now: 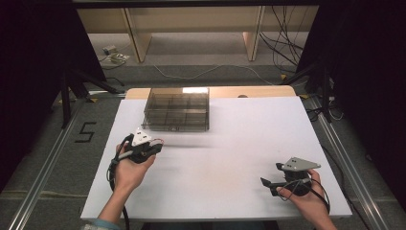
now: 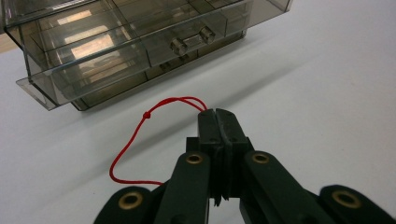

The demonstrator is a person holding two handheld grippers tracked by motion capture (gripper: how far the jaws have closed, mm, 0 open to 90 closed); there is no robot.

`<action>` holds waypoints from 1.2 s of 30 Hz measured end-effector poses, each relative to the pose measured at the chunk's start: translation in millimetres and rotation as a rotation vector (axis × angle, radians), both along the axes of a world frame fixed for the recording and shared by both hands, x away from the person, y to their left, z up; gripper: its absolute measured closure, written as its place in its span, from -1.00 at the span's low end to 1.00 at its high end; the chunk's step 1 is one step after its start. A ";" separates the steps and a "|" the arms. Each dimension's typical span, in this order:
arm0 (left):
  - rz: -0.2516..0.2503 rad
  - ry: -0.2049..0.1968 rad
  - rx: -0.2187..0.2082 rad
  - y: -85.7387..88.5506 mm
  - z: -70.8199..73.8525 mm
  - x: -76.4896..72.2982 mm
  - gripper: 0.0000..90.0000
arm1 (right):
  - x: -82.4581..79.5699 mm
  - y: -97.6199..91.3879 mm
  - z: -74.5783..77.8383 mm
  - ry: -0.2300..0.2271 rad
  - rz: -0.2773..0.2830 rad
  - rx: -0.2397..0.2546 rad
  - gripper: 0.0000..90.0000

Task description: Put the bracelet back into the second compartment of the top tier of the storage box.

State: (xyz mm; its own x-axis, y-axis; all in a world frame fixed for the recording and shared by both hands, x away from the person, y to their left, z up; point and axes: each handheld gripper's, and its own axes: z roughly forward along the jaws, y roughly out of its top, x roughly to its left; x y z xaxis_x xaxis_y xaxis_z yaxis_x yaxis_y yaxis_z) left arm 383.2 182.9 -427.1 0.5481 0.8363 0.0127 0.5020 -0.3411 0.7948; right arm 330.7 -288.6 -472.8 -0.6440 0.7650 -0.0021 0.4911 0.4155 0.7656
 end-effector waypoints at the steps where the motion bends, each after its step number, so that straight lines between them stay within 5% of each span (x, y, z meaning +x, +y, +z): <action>1: -0.002 0.000 0.002 -0.1 0.4 0.3 1.00 | 0.1 -0.1 -0.1 -0.001 0.001 0.002 -0.58; 36: -0.018 -0.022 0.010 -13.1 17.7 14.9 1.00 | 0.8 -0.5 -0.1 -0.003 0.001 0.006 -0.58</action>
State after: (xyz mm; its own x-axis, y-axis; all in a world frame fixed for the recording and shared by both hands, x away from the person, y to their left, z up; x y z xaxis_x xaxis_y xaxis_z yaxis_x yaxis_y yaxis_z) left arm 398.0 169.8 -409.4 0.5622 0.8263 0.0335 0.4785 -0.3580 0.8018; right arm 331.5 -289.1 -472.9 -0.6450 0.7642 0.0005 0.4883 0.4117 0.7694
